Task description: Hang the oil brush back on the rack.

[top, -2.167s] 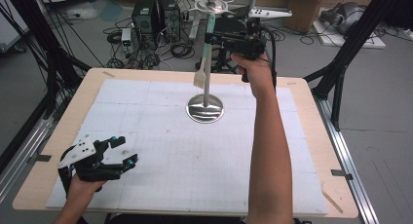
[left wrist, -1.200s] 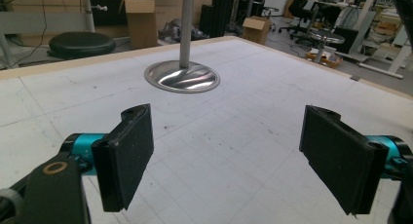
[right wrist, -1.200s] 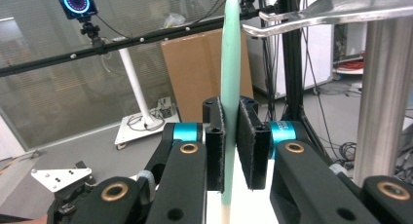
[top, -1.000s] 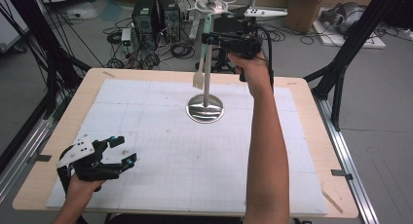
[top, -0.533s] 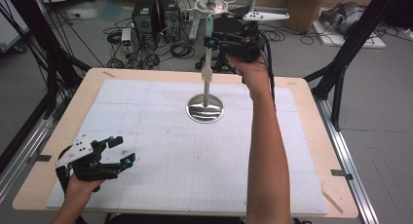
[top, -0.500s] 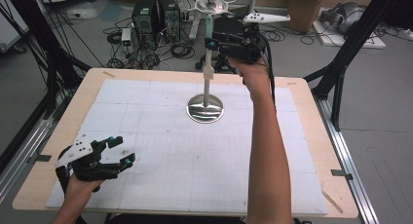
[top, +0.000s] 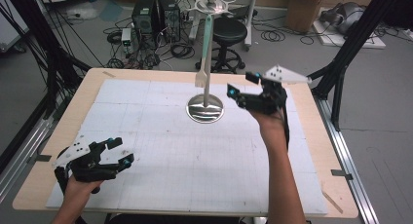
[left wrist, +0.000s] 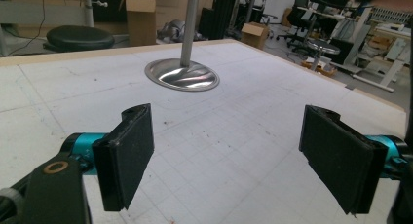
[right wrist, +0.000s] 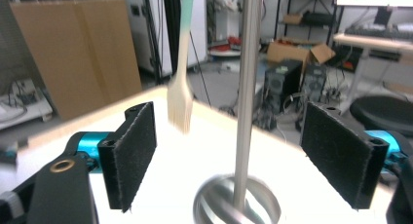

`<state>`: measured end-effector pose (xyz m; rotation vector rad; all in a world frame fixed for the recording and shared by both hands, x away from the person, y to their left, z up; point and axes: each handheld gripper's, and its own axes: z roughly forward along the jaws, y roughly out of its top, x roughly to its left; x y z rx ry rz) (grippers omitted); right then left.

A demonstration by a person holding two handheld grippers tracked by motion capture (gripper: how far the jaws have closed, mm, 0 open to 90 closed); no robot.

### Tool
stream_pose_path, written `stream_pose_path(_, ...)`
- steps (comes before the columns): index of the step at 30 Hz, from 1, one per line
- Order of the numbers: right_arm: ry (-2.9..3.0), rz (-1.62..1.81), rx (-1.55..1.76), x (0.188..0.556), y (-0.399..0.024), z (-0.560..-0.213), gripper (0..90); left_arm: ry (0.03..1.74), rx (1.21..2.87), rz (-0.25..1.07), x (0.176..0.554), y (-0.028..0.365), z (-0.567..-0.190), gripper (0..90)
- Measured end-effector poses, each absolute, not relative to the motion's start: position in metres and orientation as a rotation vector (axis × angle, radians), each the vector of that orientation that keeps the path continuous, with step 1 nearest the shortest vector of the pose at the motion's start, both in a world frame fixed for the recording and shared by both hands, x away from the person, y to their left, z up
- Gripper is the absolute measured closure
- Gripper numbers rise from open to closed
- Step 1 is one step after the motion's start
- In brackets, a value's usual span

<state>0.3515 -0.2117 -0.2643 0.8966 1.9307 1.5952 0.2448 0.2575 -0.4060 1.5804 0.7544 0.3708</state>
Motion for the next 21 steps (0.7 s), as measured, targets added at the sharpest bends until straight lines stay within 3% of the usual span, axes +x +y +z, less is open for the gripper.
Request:
stream_pose_path(9, 1.968, 1.445, 1.007, 0.270, -0.248, -0.345, 16.9, 0.744, 1.554, 0.355, 0.239, 0.255, -0.405, 20.6)
stream_pose_path(21, 1.989, 1.376, 1.076, 0.199, -0.272, -0.399, 16.7, 0.750, 1.535, 0.360, 0.234, 0.250, -0.408, 20.8)
